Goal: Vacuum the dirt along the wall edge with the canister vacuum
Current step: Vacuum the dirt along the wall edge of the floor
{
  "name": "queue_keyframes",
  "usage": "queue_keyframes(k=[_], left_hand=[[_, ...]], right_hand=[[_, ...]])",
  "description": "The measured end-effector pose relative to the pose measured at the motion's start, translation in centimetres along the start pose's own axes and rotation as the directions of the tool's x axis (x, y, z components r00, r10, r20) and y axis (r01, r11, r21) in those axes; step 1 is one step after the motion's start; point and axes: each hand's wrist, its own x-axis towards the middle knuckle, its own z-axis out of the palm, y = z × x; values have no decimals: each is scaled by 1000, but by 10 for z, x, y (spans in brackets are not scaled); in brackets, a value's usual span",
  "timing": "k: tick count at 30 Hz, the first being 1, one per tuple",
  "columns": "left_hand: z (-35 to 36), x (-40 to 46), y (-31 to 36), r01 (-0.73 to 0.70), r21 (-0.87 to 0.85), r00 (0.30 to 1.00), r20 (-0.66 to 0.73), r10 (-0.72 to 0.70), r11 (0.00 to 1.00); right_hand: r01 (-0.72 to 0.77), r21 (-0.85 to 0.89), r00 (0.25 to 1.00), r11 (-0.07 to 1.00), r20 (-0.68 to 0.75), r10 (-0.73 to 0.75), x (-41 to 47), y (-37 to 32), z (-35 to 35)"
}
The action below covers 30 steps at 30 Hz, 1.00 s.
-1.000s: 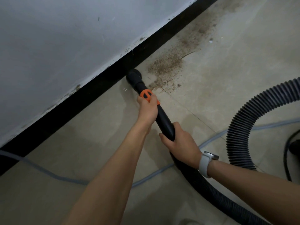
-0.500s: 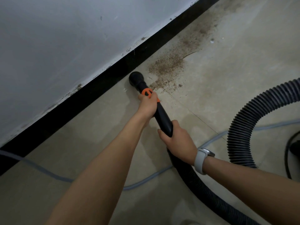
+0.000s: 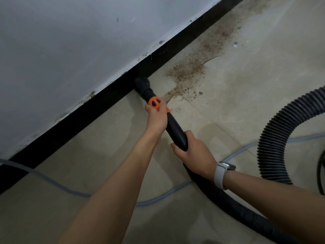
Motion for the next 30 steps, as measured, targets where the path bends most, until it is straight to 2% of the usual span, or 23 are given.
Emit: queue_keyframes(k=[5,8,15,19,22,26,30], left_hand=[[-5,7,-8,29,39,999,18,-30,999],[5,14,-2,12,111,999,47,-18,994],[39,35,29,-24,299,989,148,-22,954],[43,33,32,-74,393,992,124,27,917],[34,22,27,-89,381,993,101,54,920],[13,2,14,-71,308,997,43,61,949],[-13,-24,-6,-9,196,993,-114,32,980]], right_hand=[[-9,-15,999,1000,48,10,5,6,8],[-35,35,999,999,42,33,13,11,5],[-152,317,987,936,-1,161,37,13,-3],[-171,479,983,861,25,182,38,4,7],[-163,537,986,828,60,155,31,-1,15],[-127,483,989,866,127,74,15,2,19],[-81,379,968,922,250,-18,-3,3,18]])
